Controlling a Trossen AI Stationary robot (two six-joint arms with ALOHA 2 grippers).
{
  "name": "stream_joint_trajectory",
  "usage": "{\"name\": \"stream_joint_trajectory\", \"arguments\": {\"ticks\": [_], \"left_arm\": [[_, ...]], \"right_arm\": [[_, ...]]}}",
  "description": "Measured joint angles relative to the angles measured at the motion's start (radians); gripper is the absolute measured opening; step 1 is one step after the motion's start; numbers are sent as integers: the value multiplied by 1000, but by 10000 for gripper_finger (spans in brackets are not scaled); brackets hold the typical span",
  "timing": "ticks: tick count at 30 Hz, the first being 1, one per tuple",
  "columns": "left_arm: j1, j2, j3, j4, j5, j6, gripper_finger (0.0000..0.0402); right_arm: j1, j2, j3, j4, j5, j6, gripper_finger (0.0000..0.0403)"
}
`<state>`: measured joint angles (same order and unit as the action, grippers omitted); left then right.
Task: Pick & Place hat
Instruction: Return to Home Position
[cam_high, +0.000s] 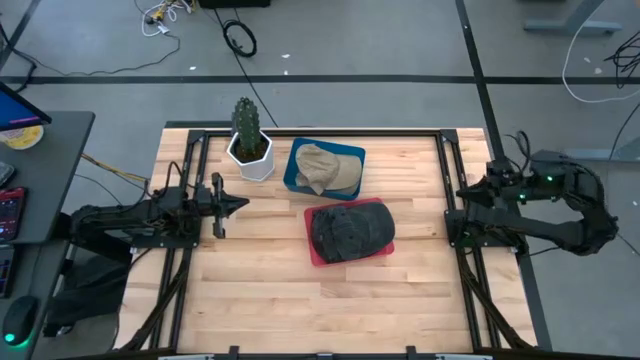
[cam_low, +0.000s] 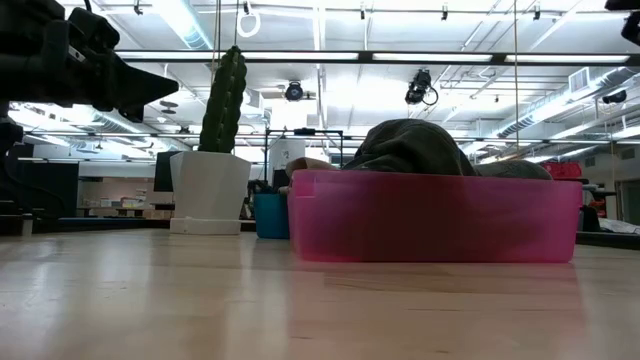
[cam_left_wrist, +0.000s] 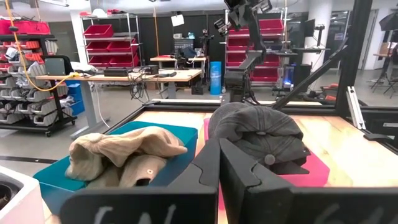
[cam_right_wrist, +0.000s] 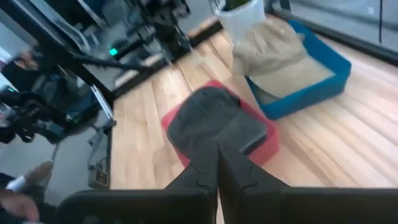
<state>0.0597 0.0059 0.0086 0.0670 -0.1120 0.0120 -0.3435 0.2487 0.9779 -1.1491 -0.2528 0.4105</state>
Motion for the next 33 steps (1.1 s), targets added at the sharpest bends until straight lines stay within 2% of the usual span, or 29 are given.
{"name": "stream_joint_trajectory", "arguments": {"ticks": [4, 9, 13, 16, 20, 24, 33], "left_arm": [[0, 0, 0, 1, 0, 0, 3], [0, 0, 0, 2, 1, 0, 3], [0, 0, 0, 3, 2, 0, 3], [0, 0, 0, 4, 2, 0, 3], [0, 0, 0, 3, 2, 0, 3], [0, 0, 0, 2, 2, 0, 3], [0, 0, 0, 3, 2, 0, 3]], "right_arm": [[0, -132, -95, 139, -4, 37, 1], [0, -248, -293, 549, -13, 50, 1], [1, -224, -437, 882, -144, 66, 1], [2, -219, -551, 1051, -236, 103, 0], [11, -249, -640, 1158, -267, 105, 0], [67, -248, -703, 1227, -290, 106, 0], [247, -249, -842, 1431, -206, 116, 0]]}}
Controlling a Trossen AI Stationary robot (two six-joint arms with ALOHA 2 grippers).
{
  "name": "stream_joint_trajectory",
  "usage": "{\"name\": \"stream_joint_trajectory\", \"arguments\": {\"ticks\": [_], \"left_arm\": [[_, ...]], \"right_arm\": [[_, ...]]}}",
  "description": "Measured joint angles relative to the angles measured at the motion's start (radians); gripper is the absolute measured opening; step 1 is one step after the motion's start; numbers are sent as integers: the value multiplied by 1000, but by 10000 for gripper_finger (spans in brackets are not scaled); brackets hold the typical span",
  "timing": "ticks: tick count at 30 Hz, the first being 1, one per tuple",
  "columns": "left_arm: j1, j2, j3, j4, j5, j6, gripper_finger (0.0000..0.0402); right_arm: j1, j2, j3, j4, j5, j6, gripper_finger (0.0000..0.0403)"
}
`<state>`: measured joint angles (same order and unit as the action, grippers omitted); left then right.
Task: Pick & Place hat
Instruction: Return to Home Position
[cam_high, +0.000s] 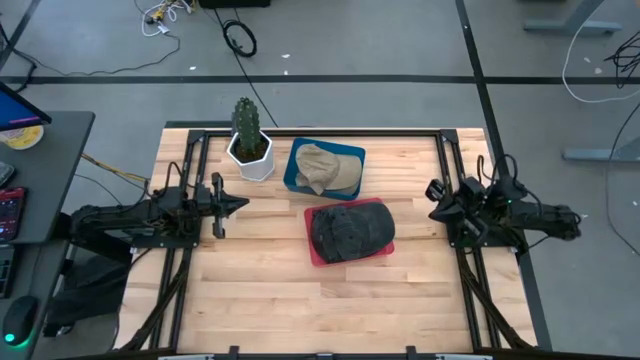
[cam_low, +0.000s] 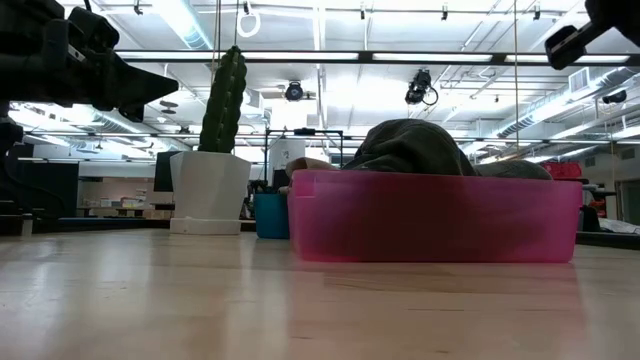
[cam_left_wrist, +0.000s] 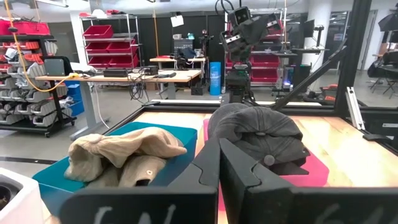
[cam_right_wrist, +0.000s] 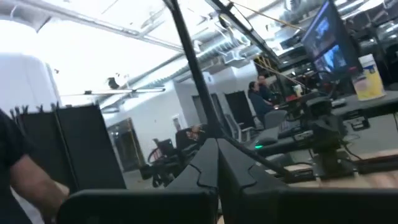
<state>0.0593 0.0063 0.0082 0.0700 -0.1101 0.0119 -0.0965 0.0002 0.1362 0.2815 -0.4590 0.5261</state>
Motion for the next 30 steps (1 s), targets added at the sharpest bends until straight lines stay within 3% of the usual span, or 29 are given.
{"name": "stream_joint_trajectory", "arguments": {"ticks": [3, 12, 18, 30], "left_arm": [[0, 0, 0, 0, 0, 0, 3], [0, 0, 0, 0, 0, 0, 3], [0, 0, 0, 0, 0, 0, 3], [0, 0, 0, 0, 0, 0, 3]], "right_arm": [[36, 0, -2, 3, 33, -43, 0], [98, 0, -2, -31, 1, -89, 0], [101, 0, -2, -163, 133, -215, 0], [100, -1, -27, -312, 242, -369, 0]]}}
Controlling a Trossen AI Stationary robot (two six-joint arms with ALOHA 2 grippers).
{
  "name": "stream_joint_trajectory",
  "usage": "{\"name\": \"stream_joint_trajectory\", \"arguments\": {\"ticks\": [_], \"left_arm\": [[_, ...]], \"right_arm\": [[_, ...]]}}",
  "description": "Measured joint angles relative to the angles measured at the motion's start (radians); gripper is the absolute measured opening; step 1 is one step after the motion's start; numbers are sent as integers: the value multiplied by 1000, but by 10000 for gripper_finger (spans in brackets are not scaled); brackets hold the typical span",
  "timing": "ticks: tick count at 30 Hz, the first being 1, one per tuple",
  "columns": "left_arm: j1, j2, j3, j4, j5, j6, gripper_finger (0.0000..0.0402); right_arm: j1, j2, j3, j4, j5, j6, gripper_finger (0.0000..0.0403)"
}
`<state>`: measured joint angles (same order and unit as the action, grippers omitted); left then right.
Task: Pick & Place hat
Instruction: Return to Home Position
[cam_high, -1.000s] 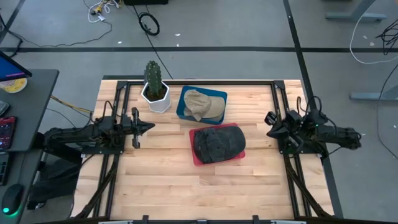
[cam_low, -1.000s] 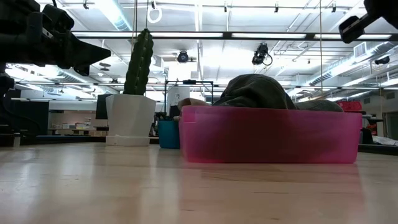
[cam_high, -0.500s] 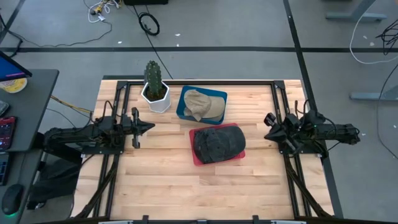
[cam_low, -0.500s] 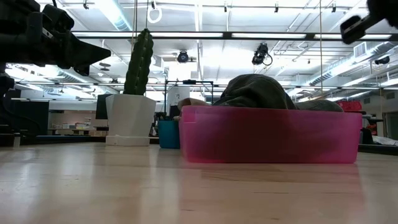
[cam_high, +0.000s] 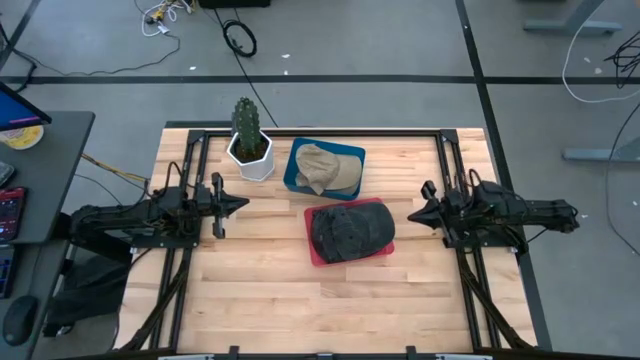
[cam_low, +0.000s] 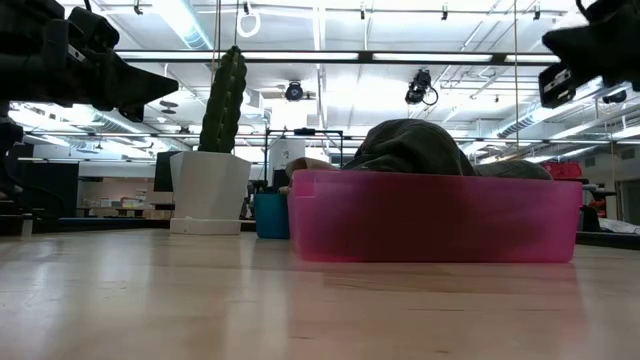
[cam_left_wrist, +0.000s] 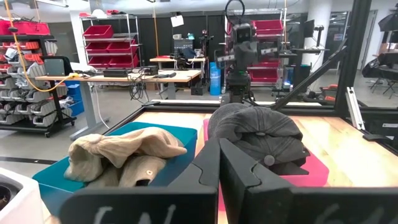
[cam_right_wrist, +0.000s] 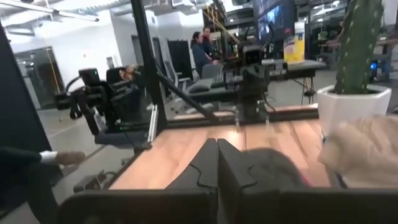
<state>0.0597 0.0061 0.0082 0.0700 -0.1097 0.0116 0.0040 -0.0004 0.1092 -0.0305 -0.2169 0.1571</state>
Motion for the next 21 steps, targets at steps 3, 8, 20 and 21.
{"name": "stream_joint_trajectory", "arguments": {"ticks": [3, 8, 20, 21], "left_arm": [[0, 0, 0, 0, 0, 0, 3], [0, 0, 0, 0, 0, 0, 3], [0, 0, 0, 0, 0, 0, 3], [0, 0, 0, 0, 0, 0, 3]], "right_arm": [[0, 0, -57, 72, -2, 27, 0], [0, 0, -93, 192, 13, 41, 0], [0, 14, -93, 54, 144, -133, 0], [0, 14, -93, 49, 158, -141, 0]]}}
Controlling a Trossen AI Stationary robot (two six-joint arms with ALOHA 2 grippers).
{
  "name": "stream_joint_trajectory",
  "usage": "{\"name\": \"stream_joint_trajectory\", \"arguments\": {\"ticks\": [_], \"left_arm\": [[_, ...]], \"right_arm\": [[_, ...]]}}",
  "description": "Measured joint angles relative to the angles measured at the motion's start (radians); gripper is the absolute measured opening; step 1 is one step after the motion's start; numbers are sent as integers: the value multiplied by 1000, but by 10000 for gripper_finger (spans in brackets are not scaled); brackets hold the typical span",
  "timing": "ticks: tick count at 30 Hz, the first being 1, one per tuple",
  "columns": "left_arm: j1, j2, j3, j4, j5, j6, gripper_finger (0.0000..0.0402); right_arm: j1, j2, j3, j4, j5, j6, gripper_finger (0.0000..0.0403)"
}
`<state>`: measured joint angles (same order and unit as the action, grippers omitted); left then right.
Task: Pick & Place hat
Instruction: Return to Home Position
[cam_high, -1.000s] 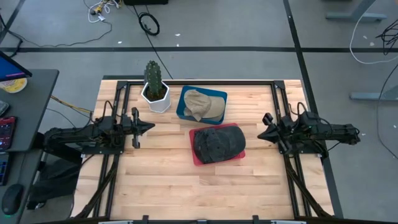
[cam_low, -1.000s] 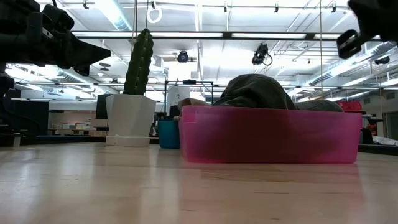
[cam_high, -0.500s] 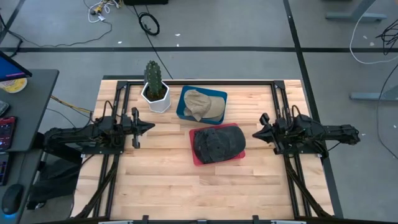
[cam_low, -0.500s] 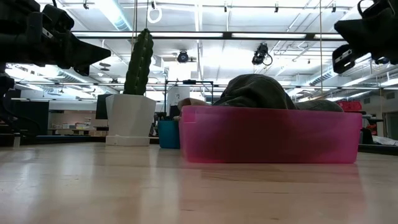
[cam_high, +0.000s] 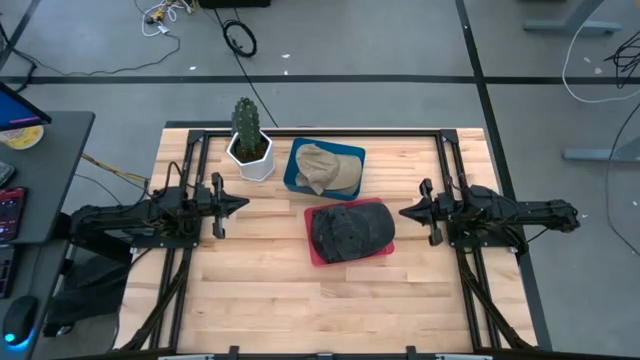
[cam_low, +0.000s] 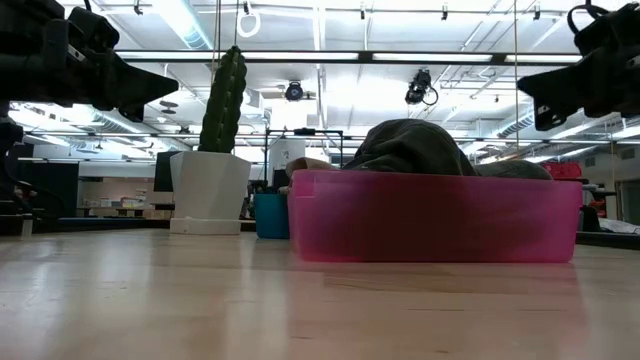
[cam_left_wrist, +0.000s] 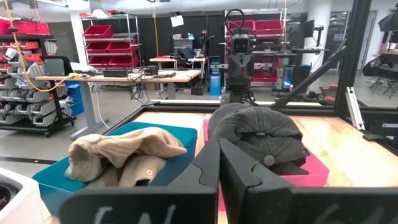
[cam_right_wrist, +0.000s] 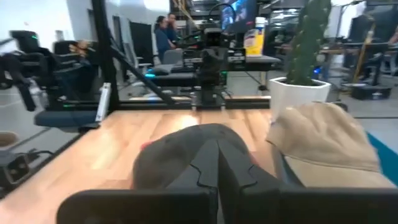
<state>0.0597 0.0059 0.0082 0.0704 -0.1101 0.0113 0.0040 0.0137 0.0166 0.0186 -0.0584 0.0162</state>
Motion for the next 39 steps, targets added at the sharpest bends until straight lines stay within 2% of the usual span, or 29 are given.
{"name": "stream_joint_trajectory", "arguments": {"ticks": [12, 23, 39], "left_arm": [[0, 0, 0, 0, 0, 0, 3], [0, 0, 0, 0, 0, 0, 3], [0, 0, 0, 0, 0, 0, 3]], "right_arm": [[0, 29, 0, -3, 25, -27, 1], [0, 33, 0, -3, 25, -25, 31], [0, 33, 0, -3, 25, -25, 33]]}}
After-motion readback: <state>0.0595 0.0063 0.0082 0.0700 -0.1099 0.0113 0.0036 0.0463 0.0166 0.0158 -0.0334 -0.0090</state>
